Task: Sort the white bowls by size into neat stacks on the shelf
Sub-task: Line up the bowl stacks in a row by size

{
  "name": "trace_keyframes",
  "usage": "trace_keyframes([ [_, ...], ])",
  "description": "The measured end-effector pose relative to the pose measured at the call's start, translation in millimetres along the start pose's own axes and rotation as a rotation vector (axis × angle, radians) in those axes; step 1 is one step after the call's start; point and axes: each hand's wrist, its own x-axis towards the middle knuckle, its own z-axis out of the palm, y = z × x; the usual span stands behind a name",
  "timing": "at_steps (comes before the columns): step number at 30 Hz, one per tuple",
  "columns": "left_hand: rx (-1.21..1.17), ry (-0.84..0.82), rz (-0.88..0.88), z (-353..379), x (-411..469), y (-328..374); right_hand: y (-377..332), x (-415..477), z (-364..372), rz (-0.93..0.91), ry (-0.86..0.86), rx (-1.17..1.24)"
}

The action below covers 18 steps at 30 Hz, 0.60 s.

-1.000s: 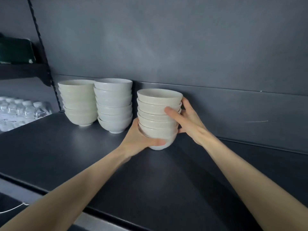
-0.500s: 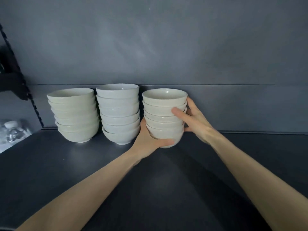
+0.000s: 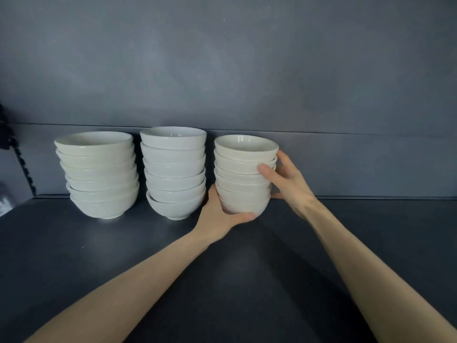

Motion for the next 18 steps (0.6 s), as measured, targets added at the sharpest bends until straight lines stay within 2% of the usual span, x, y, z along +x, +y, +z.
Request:
trace_keyframes([
  [18,0.029,0.082,0.003,2.9,4.5,-2.9,7.2,10.8,0.7,-0.013,-0.027,0.012],
])
